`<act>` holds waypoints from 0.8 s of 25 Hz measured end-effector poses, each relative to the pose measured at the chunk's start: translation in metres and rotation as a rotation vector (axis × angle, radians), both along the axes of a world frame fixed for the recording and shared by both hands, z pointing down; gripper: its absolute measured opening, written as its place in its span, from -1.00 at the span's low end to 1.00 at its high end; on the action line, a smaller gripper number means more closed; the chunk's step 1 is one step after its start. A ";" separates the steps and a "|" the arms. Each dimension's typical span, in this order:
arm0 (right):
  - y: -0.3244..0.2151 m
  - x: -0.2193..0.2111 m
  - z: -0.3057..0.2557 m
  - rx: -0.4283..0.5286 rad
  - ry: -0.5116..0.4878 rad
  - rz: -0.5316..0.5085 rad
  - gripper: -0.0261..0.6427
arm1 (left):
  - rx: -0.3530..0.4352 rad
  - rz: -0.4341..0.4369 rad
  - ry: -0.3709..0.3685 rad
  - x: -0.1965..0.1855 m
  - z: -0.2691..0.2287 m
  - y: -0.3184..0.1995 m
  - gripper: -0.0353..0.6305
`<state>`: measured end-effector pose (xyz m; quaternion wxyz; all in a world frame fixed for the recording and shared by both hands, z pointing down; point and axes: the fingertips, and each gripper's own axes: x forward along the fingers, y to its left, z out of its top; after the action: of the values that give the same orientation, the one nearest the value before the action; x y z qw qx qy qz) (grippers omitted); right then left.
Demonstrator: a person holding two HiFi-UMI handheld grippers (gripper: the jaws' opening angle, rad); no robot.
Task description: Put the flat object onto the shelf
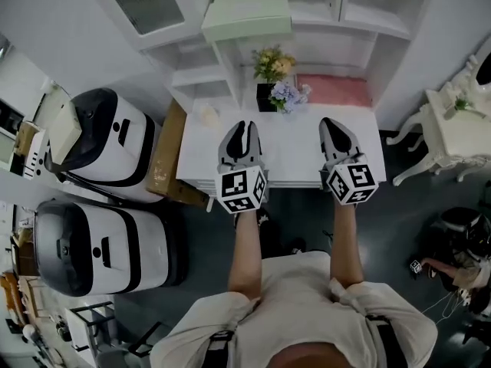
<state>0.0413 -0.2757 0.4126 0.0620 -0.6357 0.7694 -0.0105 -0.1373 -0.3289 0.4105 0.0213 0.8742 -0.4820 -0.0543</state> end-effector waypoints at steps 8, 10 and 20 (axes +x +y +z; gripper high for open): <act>0.025 -0.035 0.018 -0.007 -0.004 -0.089 -0.72 | 0.000 0.010 0.007 -0.018 0.011 0.043 -0.86; 0.028 -0.041 0.022 -0.015 -0.002 -0.097 -0.72 | 0.006 0.011 0.008 -0.024 0.012 0.049 -0.86; 0.035 -0.063 0.021 -0.036 0.037 -0.128 -0.72 | 0.011 0.026 0.047 -0.041 0.007 0.067 -0.86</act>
<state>-0.0217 -0.2406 0.4338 0.0354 -0.5862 0.8093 -0.0164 -0.1781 -0.2620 0.4175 0.0286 0.8791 -0.4695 -0.0771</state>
